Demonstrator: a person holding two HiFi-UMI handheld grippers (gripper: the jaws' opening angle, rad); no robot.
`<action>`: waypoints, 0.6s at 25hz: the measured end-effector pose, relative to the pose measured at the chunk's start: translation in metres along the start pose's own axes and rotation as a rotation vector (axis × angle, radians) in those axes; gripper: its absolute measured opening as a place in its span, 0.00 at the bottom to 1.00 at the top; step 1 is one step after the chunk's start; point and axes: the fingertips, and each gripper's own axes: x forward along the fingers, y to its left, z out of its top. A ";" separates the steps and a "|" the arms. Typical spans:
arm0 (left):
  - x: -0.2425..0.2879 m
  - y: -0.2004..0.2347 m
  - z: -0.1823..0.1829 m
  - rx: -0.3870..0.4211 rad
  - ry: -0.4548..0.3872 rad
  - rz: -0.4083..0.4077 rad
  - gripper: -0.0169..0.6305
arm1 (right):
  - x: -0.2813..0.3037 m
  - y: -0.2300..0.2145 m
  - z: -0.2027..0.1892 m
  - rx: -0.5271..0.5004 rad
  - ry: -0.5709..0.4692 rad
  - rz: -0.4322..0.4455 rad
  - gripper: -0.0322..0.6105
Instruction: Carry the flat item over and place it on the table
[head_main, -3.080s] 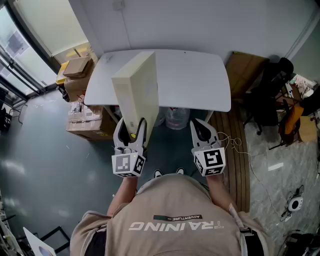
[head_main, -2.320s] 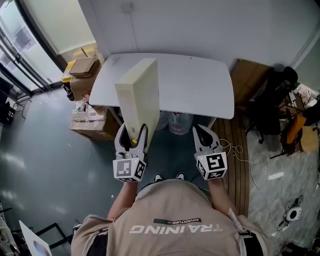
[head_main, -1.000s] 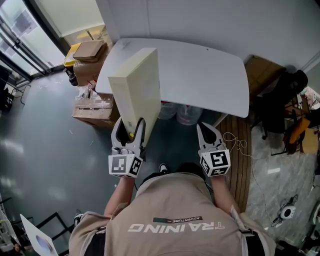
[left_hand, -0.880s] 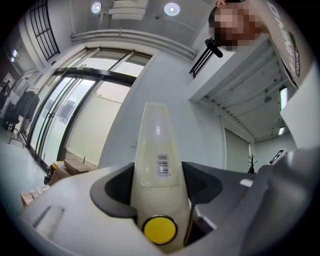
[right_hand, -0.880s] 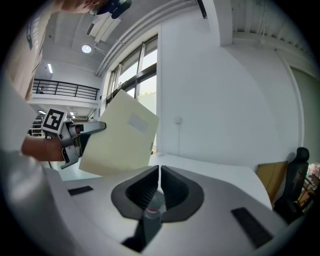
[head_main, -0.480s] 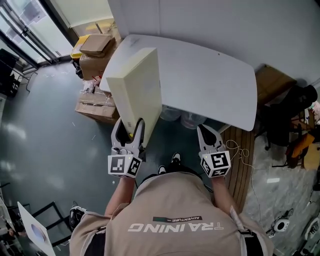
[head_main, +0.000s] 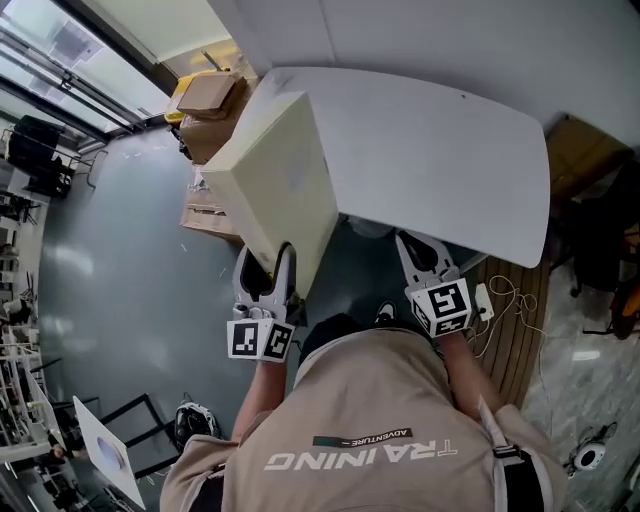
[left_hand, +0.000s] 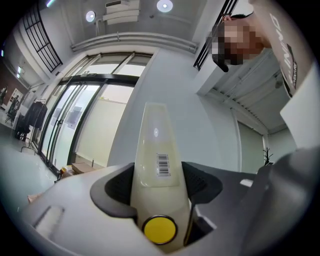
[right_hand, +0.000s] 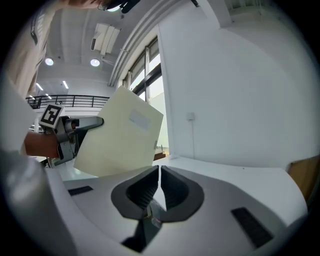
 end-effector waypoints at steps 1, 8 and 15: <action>0.003 0.001 -0.001 -0.004 0.005 0.008 0.46 | 0.006 -0.004 0.000 0.009 0.001 0.011 0.07; 0.008 0.033 -0.016 -0.047 0.031 0.082 0.46 | 0.042 -0.008 -0.005 0.043 0.038 0.049 0.07; 0.024 0.096 -0.025 -0.145 0.046 0.063 0.46 | 0.089 0.010 0.008 0.007 0.054 0.012 0.07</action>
